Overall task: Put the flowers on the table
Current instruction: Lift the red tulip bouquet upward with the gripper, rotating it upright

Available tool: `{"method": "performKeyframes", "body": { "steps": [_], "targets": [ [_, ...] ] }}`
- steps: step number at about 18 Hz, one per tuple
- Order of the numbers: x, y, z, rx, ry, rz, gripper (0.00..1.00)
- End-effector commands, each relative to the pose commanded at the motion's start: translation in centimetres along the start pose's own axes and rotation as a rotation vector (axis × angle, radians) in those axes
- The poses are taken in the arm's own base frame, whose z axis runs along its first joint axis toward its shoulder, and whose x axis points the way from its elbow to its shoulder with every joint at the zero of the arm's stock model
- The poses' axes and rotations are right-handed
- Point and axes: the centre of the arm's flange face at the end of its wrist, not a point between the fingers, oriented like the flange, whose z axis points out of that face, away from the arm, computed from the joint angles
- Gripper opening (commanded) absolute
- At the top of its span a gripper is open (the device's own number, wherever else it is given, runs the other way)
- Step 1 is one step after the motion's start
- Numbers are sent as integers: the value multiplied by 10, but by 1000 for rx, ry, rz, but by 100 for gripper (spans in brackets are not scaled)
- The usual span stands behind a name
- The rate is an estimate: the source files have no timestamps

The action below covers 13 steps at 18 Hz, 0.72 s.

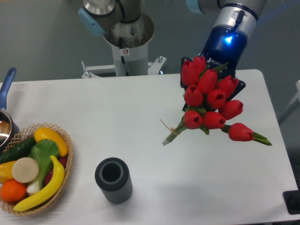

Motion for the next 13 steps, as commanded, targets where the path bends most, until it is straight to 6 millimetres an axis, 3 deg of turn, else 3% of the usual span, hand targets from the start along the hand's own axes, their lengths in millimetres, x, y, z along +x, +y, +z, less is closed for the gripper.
{"method": "performKeyframes", "body": {
  "steps": [11,13],
  "targets": [
    [10,0,-23,-203,-229,35,44],
    [10,16,-24,-284,-287,41,45]
  ]
}}
